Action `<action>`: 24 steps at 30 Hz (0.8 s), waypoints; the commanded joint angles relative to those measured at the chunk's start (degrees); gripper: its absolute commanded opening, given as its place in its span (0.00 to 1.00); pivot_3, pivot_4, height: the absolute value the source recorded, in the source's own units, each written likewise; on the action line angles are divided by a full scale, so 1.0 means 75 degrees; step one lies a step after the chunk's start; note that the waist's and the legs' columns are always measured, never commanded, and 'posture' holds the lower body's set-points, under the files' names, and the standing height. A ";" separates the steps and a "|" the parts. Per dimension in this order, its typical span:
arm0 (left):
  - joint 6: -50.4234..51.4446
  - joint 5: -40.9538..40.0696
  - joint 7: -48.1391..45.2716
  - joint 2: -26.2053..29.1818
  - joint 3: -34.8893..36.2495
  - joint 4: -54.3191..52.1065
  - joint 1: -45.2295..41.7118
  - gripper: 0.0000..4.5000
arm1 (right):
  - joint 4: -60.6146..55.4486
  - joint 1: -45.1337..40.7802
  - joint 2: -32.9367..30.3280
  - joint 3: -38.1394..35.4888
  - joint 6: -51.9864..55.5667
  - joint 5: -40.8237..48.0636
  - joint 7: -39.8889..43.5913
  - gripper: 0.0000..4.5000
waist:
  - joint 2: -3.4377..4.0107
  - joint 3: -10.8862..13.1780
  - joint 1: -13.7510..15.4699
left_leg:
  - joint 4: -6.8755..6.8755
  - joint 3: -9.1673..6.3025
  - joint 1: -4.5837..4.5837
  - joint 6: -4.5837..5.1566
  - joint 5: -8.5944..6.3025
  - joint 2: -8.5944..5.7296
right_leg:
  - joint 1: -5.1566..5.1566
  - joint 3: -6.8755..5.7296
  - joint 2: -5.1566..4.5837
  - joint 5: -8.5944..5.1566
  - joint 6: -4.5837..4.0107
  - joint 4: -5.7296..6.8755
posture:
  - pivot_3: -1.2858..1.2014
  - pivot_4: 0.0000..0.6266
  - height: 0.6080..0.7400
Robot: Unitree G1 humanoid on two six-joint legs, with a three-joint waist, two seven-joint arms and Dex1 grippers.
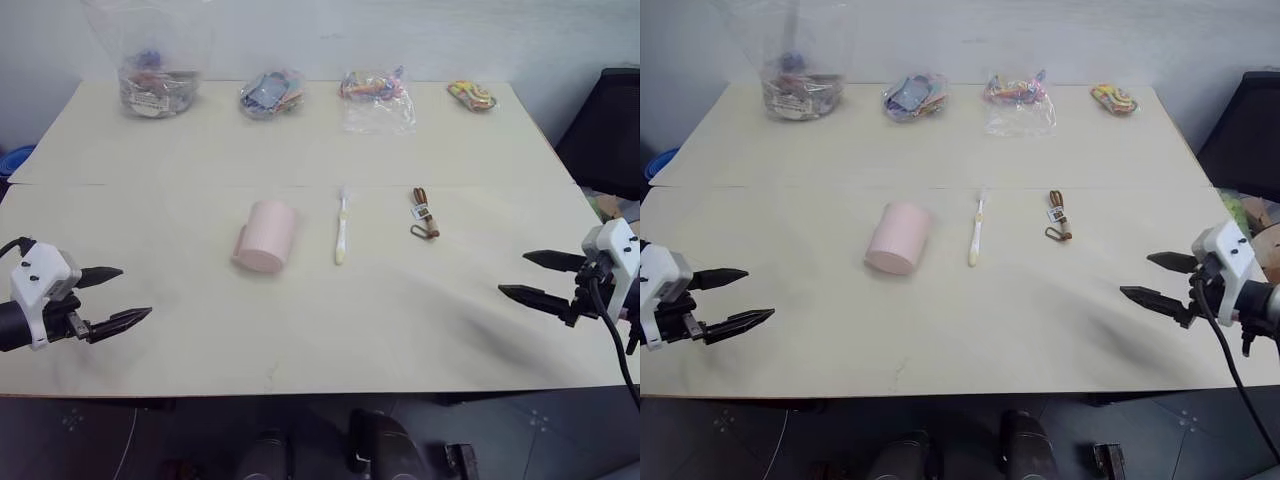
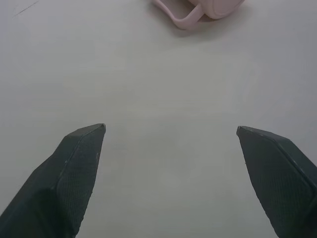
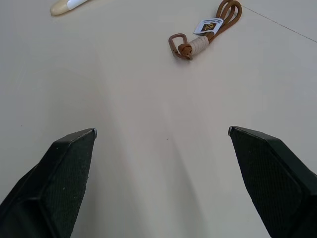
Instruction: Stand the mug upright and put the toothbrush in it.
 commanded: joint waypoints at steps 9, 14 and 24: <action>0.0367 -0.0173 0.0357 -0.0139 0.0157 -0.0281 -0.0075 1.00 | -0.0289 0.0017 0.0025 -0.0269 0.0013 0.0087 -0.0281 0.99 | 0.0000 0.0000 0.0002 | 0.0000 0.0001 0.0000 0.0000 0.0000 -0.0001 | 0.0000 0.0001 0.0000 0.0001 0.0001 0.0002 | 0.52 0.24 1.00; 0.0618 -0.0319 0.0444 -0.0159 0.0098 -0.0264 -0.0237 1.00 | -0.0410 0.0051 0.0044 -0.0341 0.0397 0.0335 -0.0361 0.99 | 0.0000 0.0000 0.0006 | 0.0001 0.0001 0.0001 -0.0001 0.0000 -0.0001 | 0.0000 0.0000 0.0001 0.0001 0.0001 0.0003 | 0.52 0.24 1.00; 0.1688 -0.1236 0.0824 -0.0436 -0.0008 -0.0626 -0.1227 1.00 | -0.0770 -0.0008 0.0260 -0.0463 0.0895 0.0637 -0.0867 0.99 | 0.0000 0.0000 0.0005 | 0.0005 0.0002 0.0000 -0.0003 0.0001 -0.0003 | 0.0000 0.0002 0.0002 0.0002 0.0003 0.0008 | 0.52 0.24 1.00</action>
